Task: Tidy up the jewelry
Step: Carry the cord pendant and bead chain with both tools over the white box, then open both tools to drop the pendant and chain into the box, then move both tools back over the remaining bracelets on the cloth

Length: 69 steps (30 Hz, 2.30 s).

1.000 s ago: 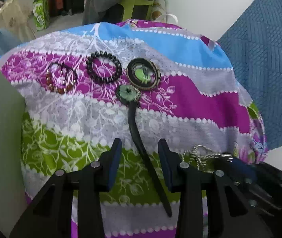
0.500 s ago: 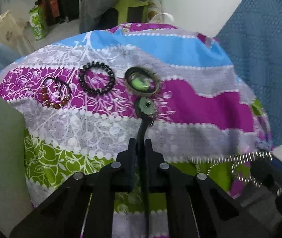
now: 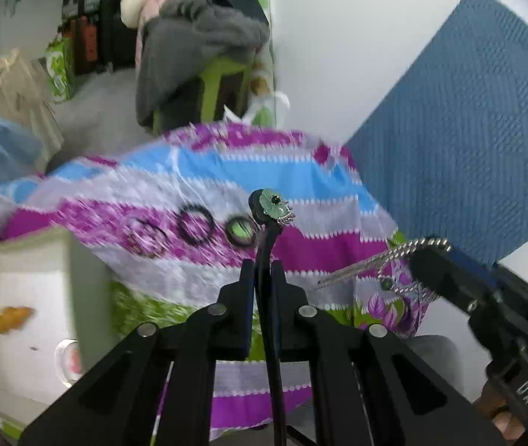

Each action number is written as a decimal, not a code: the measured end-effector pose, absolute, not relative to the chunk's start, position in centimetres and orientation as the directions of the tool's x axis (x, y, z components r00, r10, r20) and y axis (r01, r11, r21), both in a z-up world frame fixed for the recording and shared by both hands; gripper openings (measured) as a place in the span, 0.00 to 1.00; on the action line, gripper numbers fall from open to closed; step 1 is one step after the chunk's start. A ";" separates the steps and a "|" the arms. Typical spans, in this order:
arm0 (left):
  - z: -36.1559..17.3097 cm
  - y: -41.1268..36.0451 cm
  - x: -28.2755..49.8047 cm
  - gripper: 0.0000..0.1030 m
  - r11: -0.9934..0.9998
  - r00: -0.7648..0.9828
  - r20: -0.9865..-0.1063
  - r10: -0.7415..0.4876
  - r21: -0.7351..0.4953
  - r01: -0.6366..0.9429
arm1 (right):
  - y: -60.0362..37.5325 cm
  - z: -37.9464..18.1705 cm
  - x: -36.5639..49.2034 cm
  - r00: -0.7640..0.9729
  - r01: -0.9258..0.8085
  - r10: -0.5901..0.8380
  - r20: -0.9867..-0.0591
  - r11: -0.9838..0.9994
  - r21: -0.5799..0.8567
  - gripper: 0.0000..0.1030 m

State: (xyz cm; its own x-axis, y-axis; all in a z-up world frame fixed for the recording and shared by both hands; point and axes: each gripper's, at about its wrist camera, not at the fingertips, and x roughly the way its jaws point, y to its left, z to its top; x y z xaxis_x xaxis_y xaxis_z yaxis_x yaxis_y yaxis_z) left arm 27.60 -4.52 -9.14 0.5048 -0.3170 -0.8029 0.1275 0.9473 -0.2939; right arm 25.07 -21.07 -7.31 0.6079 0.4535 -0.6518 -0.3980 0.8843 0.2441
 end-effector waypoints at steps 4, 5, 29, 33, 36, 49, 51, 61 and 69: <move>-5.5 -1.3 27.1 0.08 0.951 0.550 -0.779 -0.302 -0.288 0.114 | -18.5 -3.1 24.9 0.625 -0.446 0.485 -0.611 0.865 0.230 0.07; -4.6 -0.2 27.0 0.08 0.954 0.562 -0.774 -0.291 -0.280 0.108 | -17.9 -2.2 24.9 0.626 -0.458 0.495 -0.602 0.859 0.230 0.07; -11.2 16.6 21.2 0.08 0.952 0.540 -0.827 -0.155 -0.272 -0.142 | 0.6 -8.2 23.3 0.408 -0.624 0.550 -0.729 0.751 0.218 0.07; -12.6 17.3 20.3 0.08 0.952 0.526 -0.837 -0.148 -0.265 -0.154 | 0.8 -10.6 22.7 0.403 -0.616 0.506 -0.763 0.766 0.182 0.07; -13.3 17.7 19.7 0.07 0.950 0.521 -0.841 -0.149 -0.268 -0.162 | 0.8 -11.8 22.6 0.404 -0.604 0.481 -0.778 0.779 0.168 0.07; -12.0 17.5 19.2 0.13 0.933 0.564 -0.805 -0.184 -0.324 -0.157 | -0.1 -11.4 22.9 0.409 -0.594 0.512 -0.755 0.778 0.205 0.35; -11.2 17.0 19.4 0.38 0.922 0.591 -0.778 -0.214 -0.360 -0.140 | -0.6 -10.4 22.9 0.428 -0.600 0.515 -0.743 0.777 0.192 0.35; -9.9 9.5 21.9 0.42 0.906 0.622 -0.715 -0.320 -0.422 -0.019 | -11.4 -8.2 24.6 0.577 -0.487 0.459 -0.675 0.857 0.166 0.35; -11.5 2.1 25.5 0.37 0.894 0.575 -0.724 -0.381 -0.448 0.028 | -19.2 -12.1 27.2 0.594 -0.359 0.376 -0.711 0.915 0.185 0.27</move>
State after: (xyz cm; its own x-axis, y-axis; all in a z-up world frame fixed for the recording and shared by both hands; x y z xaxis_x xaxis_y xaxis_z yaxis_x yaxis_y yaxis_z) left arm 25.55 2.10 -11.49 0.5751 -0.3811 -0.7239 0.0280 0.8935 -0.4481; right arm 27.15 -19.22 -12.15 0.5942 0.3762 -0.7109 -0.3586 0.9151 0.1846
